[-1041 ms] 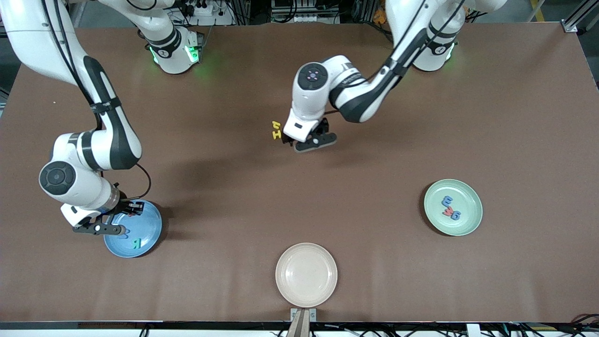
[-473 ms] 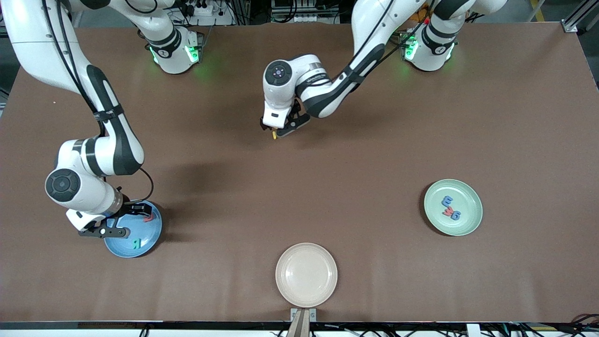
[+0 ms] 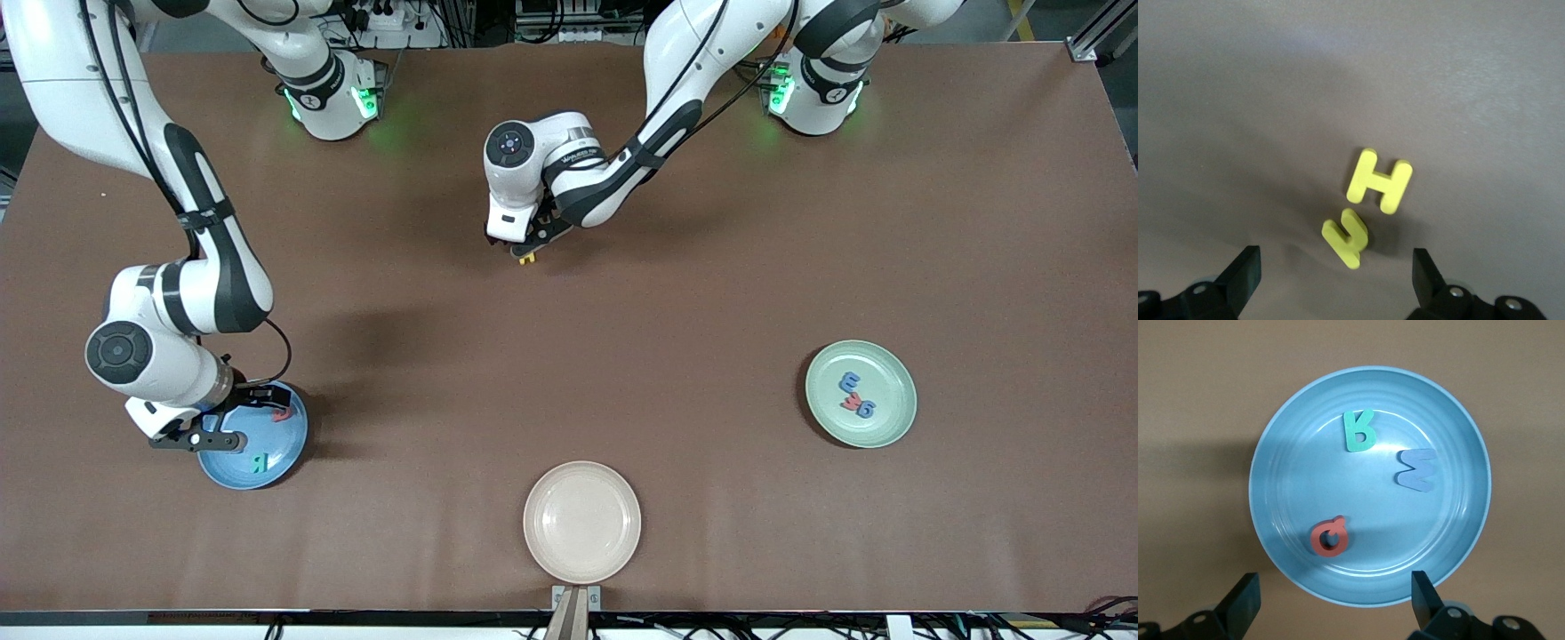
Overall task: Sort uppercase to blue plate, lowercase to green plate
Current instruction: 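Lower the left gripper and grasp the yellow letter n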
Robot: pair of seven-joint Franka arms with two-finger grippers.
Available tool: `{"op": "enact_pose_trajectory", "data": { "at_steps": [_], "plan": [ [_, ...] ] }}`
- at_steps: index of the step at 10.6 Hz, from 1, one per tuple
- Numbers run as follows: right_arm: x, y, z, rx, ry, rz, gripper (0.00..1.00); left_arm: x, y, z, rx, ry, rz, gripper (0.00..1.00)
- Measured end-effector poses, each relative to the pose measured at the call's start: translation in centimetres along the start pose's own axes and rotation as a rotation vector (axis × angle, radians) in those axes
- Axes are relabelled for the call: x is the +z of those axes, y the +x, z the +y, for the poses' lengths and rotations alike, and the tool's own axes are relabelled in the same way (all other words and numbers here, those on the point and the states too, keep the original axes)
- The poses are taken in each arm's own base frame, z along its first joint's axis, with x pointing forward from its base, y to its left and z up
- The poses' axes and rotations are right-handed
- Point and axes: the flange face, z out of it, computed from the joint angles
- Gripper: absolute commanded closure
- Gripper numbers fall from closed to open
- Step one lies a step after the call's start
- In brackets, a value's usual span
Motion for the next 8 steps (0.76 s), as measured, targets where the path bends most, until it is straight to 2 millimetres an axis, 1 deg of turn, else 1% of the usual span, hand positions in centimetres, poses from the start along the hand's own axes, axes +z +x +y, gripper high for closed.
{"op": "enact_pose_trajectory", "data": {
  "at_steps": [3,4,6,8],
  "plan": [
    [0.12,-0.15,-0.01,0.0,-0.002,-0.013,0.0,0.88,0.14,-0.11,0.011,0.009,0.01,0.0],
    [0.12,-0.15,-0.02,-0.001,-0.002,-0.014,0.0,1.01,0.17,-0.13,0.014,0.01,0.013,0.02],
    [0.12,-0.15,-0.02,-0.001,-0.002,-0.014,0.0,1.04,0.18,-0.12,0.016,0.01,0.015,0.11],
    [0.12,-0.16,-0.02,-0.001,-0.002,-0.014,0.0,1.15,0.18,-0.14,0.016,0.012,0.015,0.28]
  ]
}}
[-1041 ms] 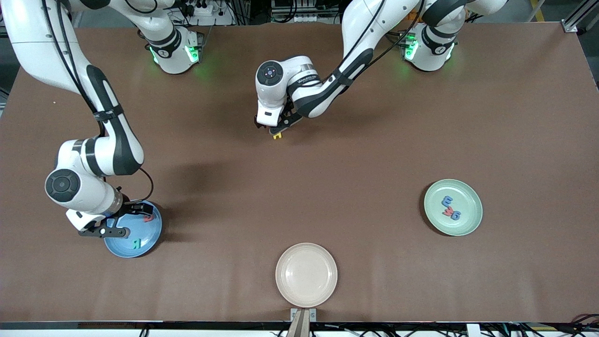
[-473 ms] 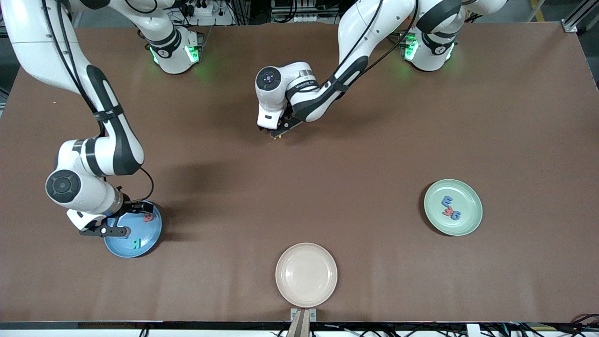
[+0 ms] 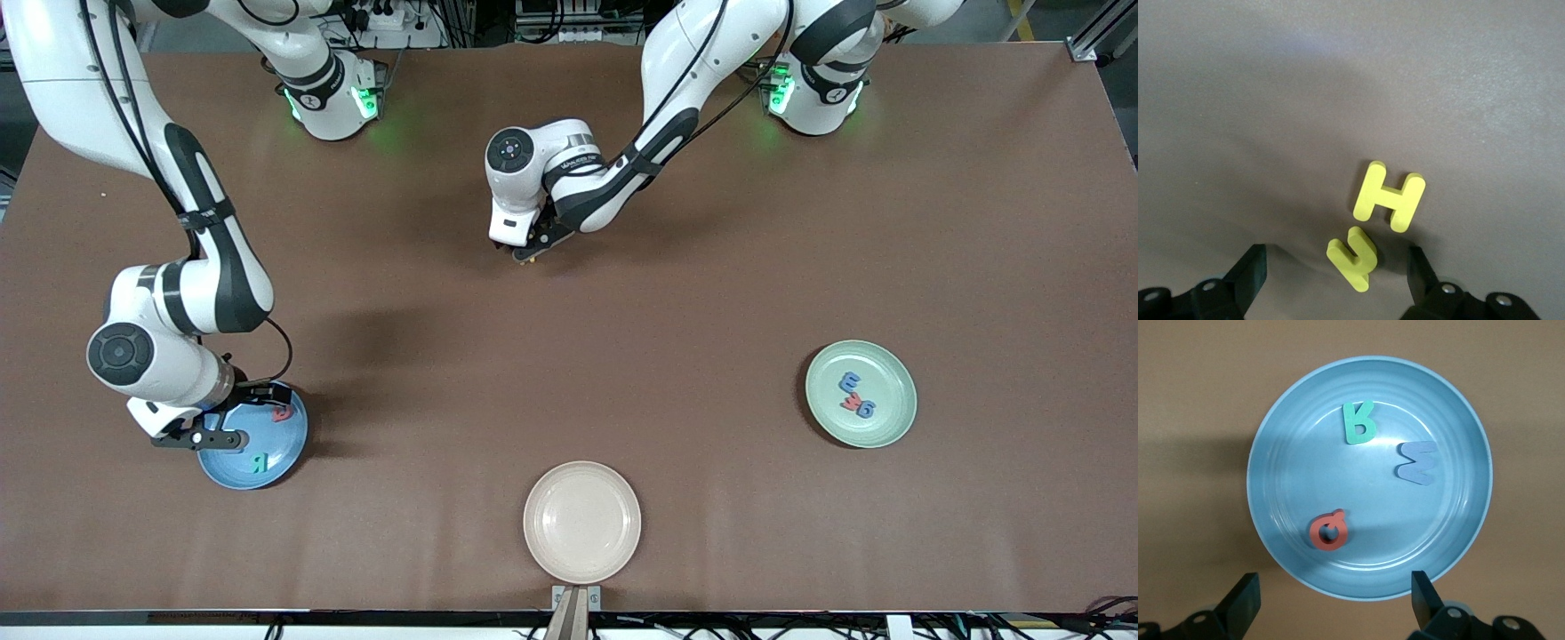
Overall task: Sort uppercase to blue plate, lowercase to green plate
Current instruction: 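Lower the left gripper and grasp the yellow letter n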
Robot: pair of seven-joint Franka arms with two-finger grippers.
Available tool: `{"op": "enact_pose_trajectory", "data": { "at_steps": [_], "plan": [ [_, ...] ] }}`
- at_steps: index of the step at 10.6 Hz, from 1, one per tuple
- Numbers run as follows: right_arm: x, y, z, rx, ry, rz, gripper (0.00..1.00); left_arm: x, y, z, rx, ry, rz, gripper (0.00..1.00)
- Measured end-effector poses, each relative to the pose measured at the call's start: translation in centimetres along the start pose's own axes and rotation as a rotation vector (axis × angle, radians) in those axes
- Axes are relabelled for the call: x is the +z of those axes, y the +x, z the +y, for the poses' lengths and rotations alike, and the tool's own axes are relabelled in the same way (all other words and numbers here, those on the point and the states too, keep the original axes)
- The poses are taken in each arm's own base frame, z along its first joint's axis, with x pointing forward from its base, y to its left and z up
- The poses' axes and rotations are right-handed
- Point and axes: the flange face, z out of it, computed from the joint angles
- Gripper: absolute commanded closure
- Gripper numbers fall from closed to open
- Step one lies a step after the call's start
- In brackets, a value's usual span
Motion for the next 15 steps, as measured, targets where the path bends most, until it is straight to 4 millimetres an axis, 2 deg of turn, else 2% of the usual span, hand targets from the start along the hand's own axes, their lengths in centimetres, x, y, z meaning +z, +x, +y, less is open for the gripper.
{"op": "enact_pose_trajectory", "data": {
  "at_steps": [1,5,7,10,15],
  "plan": [
    [0.0,0.0,0.0,0.0,0.0,0.0,0.0,-0.2,0.0,0.2,-0.001,-0.006,0.0,0.37],
    [0.0,0.0,-0.1,-0.001,0.0,-0.001,0.0,-0.6,0.0,0.4,0.001,-0.012,0.002,0.62],
    [0.0,0.0,-0.2,-0.003,0.0,-0.002,0.0,-0.7,0.0,0.4,0.003,-0.014,0.004,0.8],
    [0.1,-0.2,-0.4,-0.007,-0.002,-0.017,0.0,-0.9,-0.1,0.4,0.013,-0.013,0.014,1.0],
    [0.2,-0.6,-1.2,-0.019,-0.003,-0.045,0.0,-1.0,-0.1,0.6,0.015,-0.018,0.017,1.0]
  ]
}}
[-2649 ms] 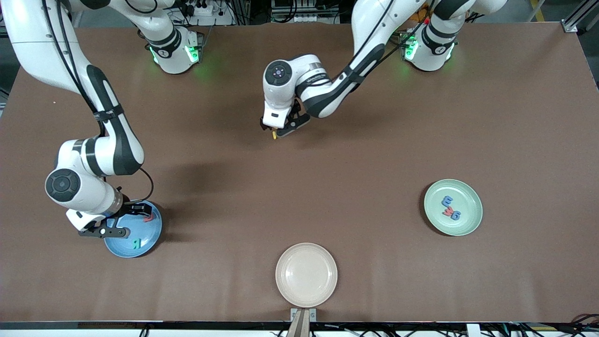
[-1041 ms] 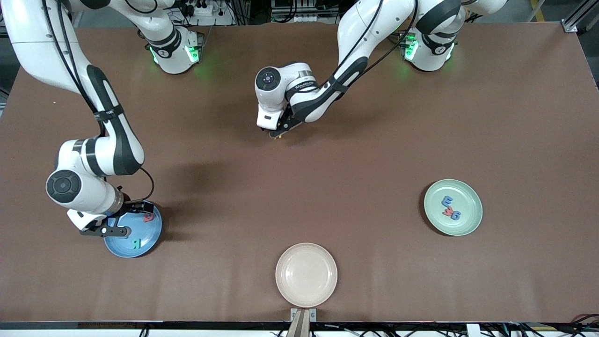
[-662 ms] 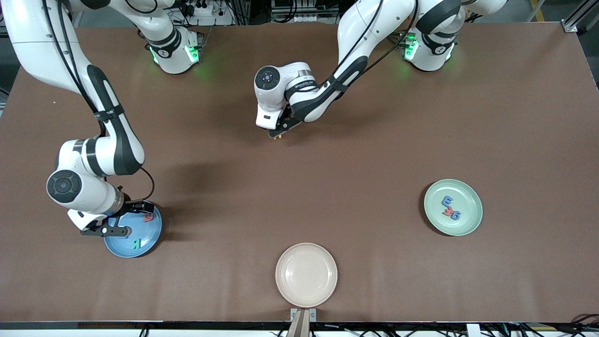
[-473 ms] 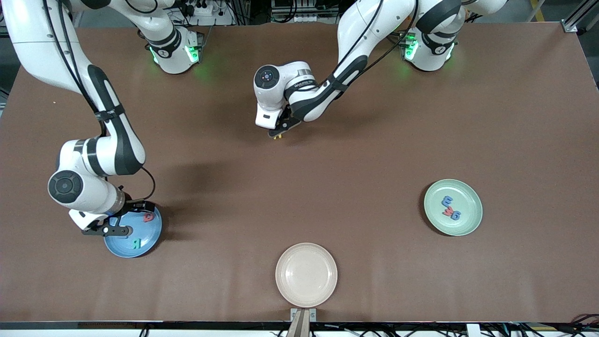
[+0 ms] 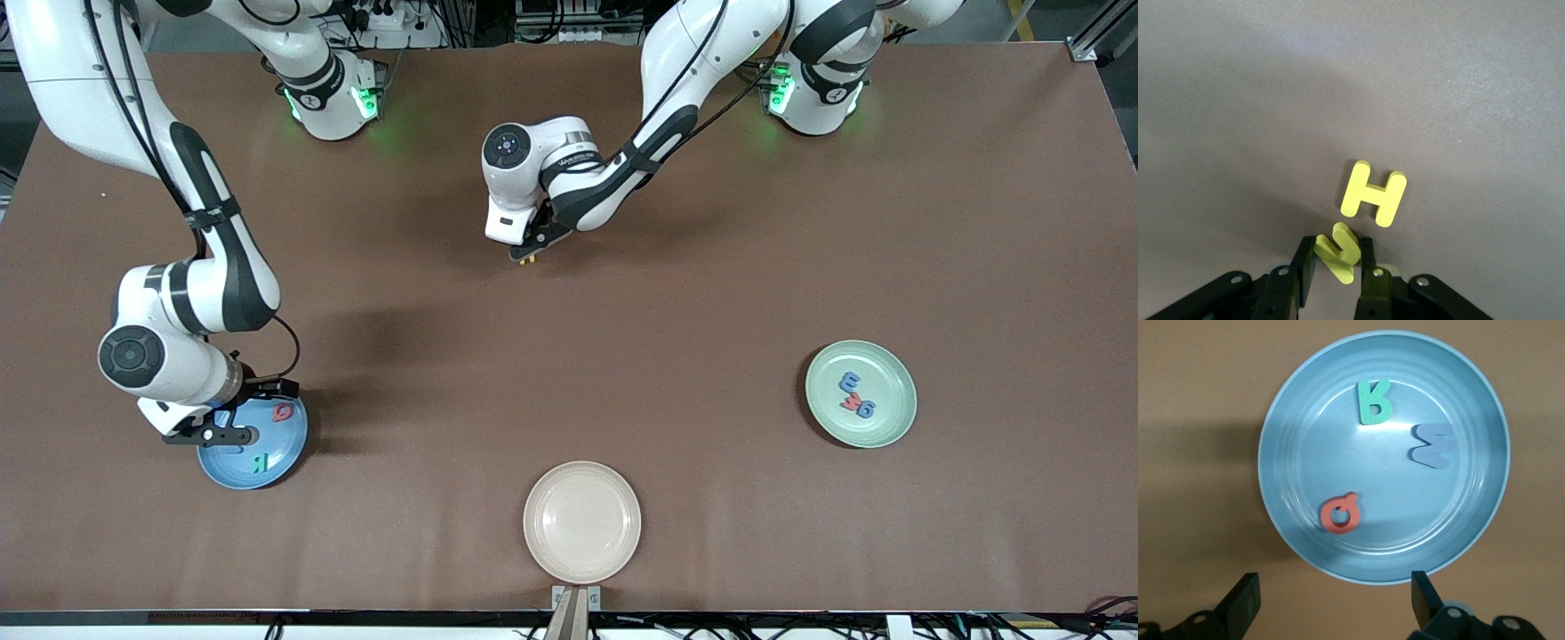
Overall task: Sort uppercase to blue plate, lowercase to green plate
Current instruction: 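Lower the left gripper and grasp the yellow letter n, then place the yellow n on the green plate while the right gripper reaches H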
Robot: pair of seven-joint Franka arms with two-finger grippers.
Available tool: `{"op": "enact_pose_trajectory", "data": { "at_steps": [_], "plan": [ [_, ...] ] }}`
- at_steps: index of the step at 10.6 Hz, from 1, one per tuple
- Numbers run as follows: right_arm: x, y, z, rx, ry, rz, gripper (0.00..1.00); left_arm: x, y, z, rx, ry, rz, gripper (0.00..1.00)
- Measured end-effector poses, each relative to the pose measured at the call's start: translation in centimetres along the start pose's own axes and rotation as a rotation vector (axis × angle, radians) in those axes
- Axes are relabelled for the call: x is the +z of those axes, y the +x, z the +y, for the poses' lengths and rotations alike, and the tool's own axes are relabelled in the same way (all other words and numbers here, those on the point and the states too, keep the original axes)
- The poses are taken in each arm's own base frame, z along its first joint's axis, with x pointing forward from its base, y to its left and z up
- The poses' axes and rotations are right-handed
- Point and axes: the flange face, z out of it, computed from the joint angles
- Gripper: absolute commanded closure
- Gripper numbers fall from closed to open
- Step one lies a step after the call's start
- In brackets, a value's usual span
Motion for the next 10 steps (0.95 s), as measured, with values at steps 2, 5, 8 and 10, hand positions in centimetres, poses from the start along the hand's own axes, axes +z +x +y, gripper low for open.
{"op": "enact_pose_trajectory", "data": {
  "at_steps": [2,5,8,10],
  "plan": [
    [0.0,-0.1,-0.3,-0.005,0.0,-0.007,0.0,-1.6,0.9,1.1,0.002,-0.037,0.02,1.0],
    [-0.9,-0.5,-3.4,-0.042,0.003,-0.031,0.0,-6.6,3.4,2.8,-0.027,-0.066,0.046,1.0],
    [-3.3,-1.7,-9.2,-0.076,0.072,-0.064,0.0,-14.9,10.6,2.9,0.052,-0.119,0.11,1.0],
    [-5.2,-3.4,-15.7,-0.155,0.102,-0.057,0.0,-20.1,19.3,0.5,0.131,-0.121,0.164,1.0]
  ]
}}
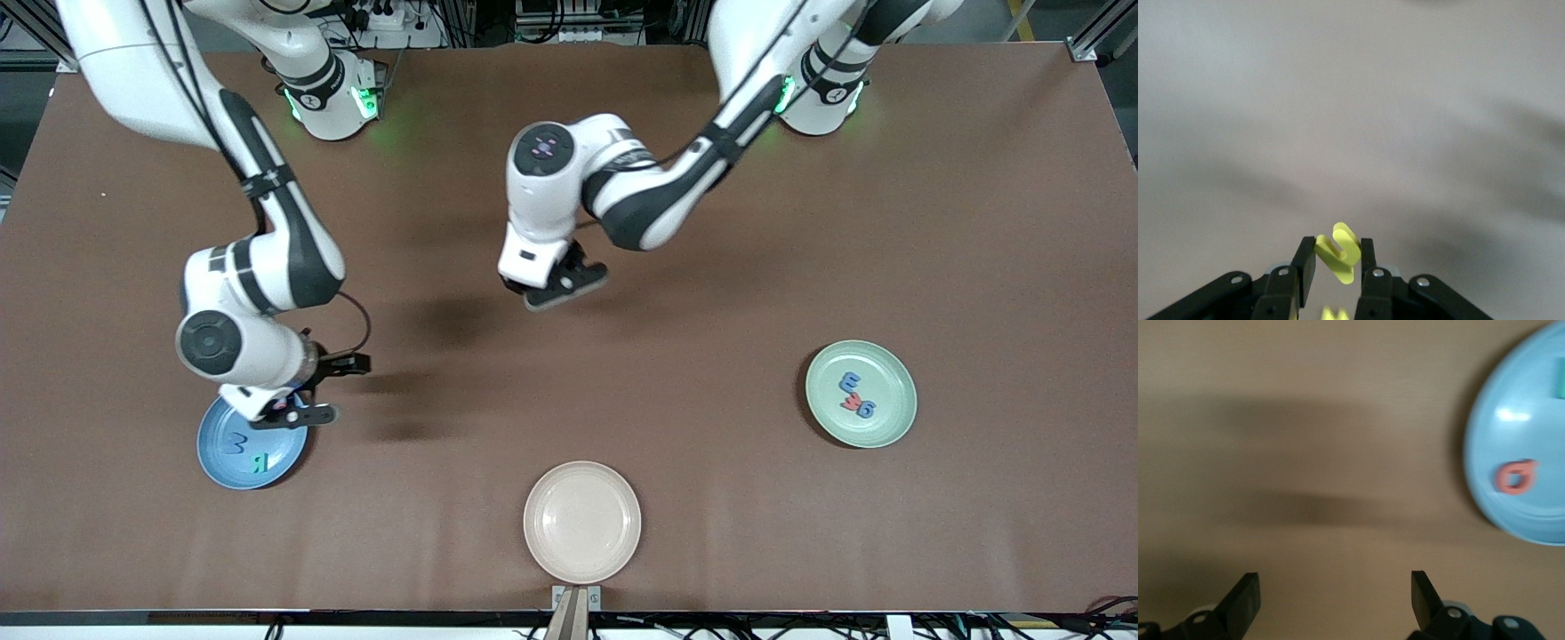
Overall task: Sort uppercase to blue plate, lowercase to green plate
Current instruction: 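Place the yellow n on the green plate while the right gripper reaches H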
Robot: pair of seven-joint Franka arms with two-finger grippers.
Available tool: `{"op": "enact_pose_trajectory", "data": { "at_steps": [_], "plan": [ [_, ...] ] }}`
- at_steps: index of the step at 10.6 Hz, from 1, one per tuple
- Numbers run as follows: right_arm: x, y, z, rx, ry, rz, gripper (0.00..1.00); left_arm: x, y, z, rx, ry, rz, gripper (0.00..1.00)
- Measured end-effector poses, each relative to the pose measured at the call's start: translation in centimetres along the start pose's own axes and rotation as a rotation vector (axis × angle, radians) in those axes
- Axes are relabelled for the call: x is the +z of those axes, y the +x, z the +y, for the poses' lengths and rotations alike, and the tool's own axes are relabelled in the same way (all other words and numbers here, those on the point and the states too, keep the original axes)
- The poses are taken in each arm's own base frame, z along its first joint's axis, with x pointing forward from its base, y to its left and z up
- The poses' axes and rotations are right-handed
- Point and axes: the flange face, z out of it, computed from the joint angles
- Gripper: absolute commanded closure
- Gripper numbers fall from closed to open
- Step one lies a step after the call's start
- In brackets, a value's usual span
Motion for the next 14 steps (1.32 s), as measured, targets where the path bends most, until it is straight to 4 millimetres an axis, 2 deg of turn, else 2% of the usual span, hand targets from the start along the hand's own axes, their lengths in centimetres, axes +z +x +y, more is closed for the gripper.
{"op": "enact_pose_trajectory", "data": {
  "at_steps": [1,3,5,7,9,11,13,14],
  "plan": [
    [-0.4,-0.7,-3.9,-0.051,0.014,0.002,0.0,-1.1,4.9,-2.2,0.04,0.003,0.023,1.0],
    [-1.0,-3.1,-11.6,-0.083,0.049,0.017,0.0,-1.4,13.8,-7.4,0.127,0.042,0.062,1.0],
    [-0.5,-7.1,-18.8,-0.068,0.071,0.042,0.0,-0.2,20.7,-13.0,0.235,0.114,0.081,1.0],
    [1.4,-12.1,-24.3,-0.072,0.083,0.064,0.0,0.8,26.4,-19.1,0.35,0.193,0.08,1.0],
    [3.9,-17.0,-27.3,-0.088,0.056,0.064,0.0,1.2,30.4,-24.3,0.426,0.269,0.074,1.0],
    [6.2,-20.7,-29.6,-0.093,-0.039,0.091,0.0,2.2,33.1,-29.0,0.477,0.333,0.044,1.0],
    [8.2,-22.1,-30.1,-0.087,-0.041,0.135,0.0,4.1,34.7,-32.7,0.476,0.313,-0.018,1.0],
    [9.2,-22.3,-29.8,-0.089,-0.016,0.149,0.0,5.1,34.9,-33.7,0.462,0.301,-0.042,1.0]
  ]
}}
